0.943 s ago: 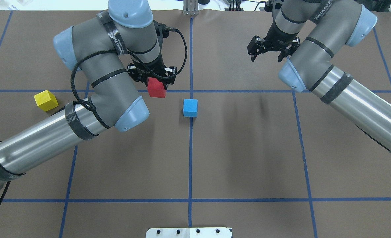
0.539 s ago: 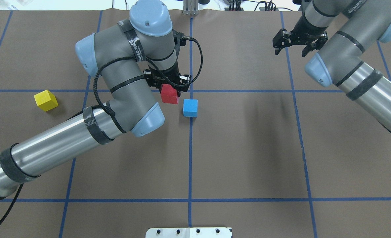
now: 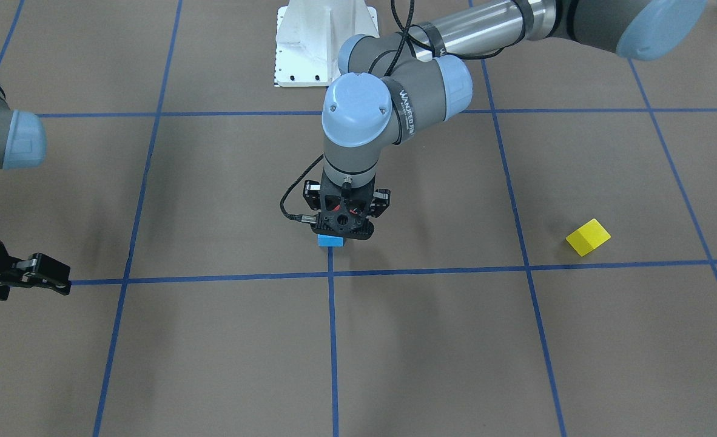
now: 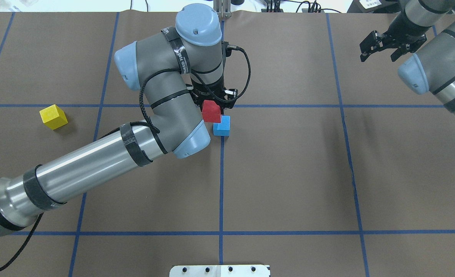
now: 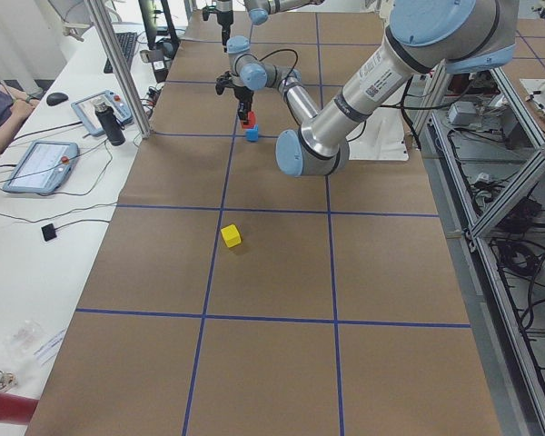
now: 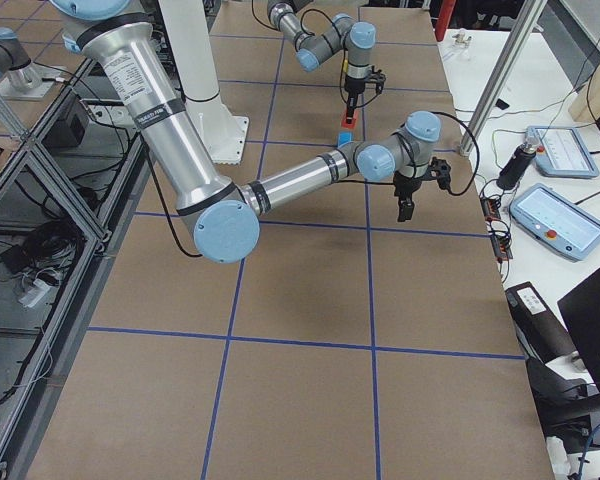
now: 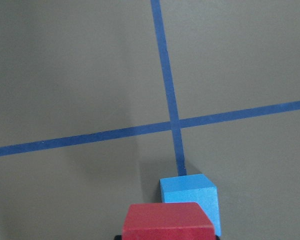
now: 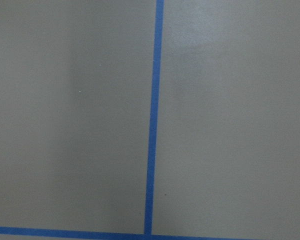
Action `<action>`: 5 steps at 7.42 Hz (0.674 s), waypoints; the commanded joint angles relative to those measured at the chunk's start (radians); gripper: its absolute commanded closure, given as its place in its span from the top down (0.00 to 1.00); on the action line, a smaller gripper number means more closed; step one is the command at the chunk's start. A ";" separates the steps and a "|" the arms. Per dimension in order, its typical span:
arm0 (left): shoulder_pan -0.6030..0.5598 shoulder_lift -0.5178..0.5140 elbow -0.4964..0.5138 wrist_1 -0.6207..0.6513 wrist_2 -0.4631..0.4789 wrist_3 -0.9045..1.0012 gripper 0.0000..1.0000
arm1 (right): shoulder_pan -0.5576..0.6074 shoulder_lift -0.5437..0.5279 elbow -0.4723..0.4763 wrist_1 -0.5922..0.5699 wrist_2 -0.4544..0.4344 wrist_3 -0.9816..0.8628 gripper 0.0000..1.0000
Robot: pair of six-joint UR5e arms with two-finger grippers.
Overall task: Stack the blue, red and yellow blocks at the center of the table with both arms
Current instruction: 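Carry the red cube with the left gripper above the blue cube, then lower the red cube onto the blue cube and open the left gripper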
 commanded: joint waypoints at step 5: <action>0.021 -0.052 0.114 -0.070 0.001 -0.048 0.00 | 0.014 -0.020 0.000 0.002 0.013 -0.022 0.99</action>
